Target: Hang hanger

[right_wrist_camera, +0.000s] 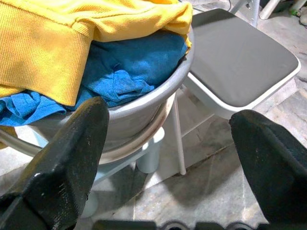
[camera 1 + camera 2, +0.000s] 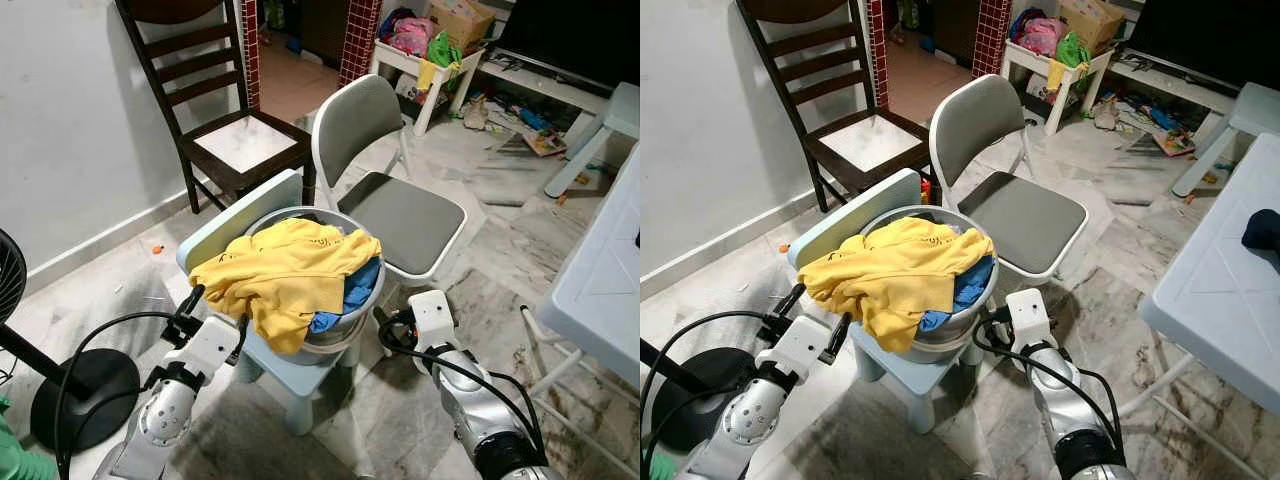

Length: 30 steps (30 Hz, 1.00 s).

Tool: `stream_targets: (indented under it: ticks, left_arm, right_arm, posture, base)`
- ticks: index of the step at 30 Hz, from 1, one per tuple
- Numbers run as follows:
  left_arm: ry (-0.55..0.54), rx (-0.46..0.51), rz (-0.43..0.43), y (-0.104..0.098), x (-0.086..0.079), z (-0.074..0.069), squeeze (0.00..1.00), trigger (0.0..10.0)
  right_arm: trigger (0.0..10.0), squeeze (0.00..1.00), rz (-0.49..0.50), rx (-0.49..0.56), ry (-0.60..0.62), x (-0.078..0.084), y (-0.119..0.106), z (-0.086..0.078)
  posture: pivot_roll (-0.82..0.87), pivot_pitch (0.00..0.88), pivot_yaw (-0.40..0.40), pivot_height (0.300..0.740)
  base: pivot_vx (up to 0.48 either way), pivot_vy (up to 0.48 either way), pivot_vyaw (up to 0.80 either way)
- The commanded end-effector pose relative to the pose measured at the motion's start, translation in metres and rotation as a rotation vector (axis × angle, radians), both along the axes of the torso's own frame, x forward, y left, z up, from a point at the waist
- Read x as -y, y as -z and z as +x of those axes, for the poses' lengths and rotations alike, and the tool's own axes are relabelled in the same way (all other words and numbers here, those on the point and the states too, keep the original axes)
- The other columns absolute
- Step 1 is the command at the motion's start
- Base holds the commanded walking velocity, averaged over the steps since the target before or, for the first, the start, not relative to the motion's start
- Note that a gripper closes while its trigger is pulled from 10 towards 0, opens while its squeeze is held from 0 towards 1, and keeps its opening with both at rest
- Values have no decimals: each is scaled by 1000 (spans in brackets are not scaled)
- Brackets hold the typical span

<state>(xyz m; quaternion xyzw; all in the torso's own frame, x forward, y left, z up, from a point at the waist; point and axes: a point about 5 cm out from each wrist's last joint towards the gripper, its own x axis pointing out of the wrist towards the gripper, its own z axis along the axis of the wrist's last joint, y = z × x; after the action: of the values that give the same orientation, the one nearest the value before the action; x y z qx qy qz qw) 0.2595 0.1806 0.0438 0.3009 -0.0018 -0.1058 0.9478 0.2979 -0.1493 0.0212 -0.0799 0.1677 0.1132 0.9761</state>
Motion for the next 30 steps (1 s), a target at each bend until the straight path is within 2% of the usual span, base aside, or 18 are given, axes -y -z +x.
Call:
stream_targets:
  ticks: [1,7,10,15,16,21,24,26,30]
  left_arm:
    - [6,14,-1,-4,4,3,1000,10000]
    - [-3,28,-8,-6,5,6,1000,10000]
    - [-55,88,29,-12,3,8,1000,10000]
    - [-24,75,52,-10,4,4,1000,10000]
    - [-5,45,78,-4,3,1,0,10000]
    - [4,13,87,-2,-1,4,0,10000]
    - [36,-38,65,2,2,7,0,10000]
    - [45,-20,26,-2,7,10,0,10000]
    - [-16,71,-32,-14,10,9,0,10000]
  right_arm:
    - [10000,1000,-5,0,12,4,0,1]
    - [10000,1000,-8,-3,13,5,1,-1]
    - [10000,1000,-8,-4,13,5,1,-1]
    - [10000,1000,-8,-7,13,5,2,-2]
    - [10000,1000,-8,-9,12,5,3,-3]
    - [10000,1000,-5,-10,10,3,3,-2]
    - [10000,1000,-3,-8,9,2,3,-2]
    - [10000,1000,-2,-6,9,2,2,-2]
    - [10000,1000,10,5,14,4,1,-3]
  posture:
    - [-36,30,-92,740]
    - [-39,31,-93,740]
    - [-42,34,-92,740]
    - [-41,36,-91,740]
    - [-41,36,-91,740]
    - [-38,40,-90,740]
    - [-40,40,-88,740]
    - [-43,39,-87,740]
    - [-41,40,-86,740]
  base:
    - [0,0,0]
    - [0,0,0]
    - [0,0,0]
    - [0,0,0]
    - [0,0,0]
    - [0,0,0]
    - [0,0,0]
    - [0,0,0]
    - [0,0,0]
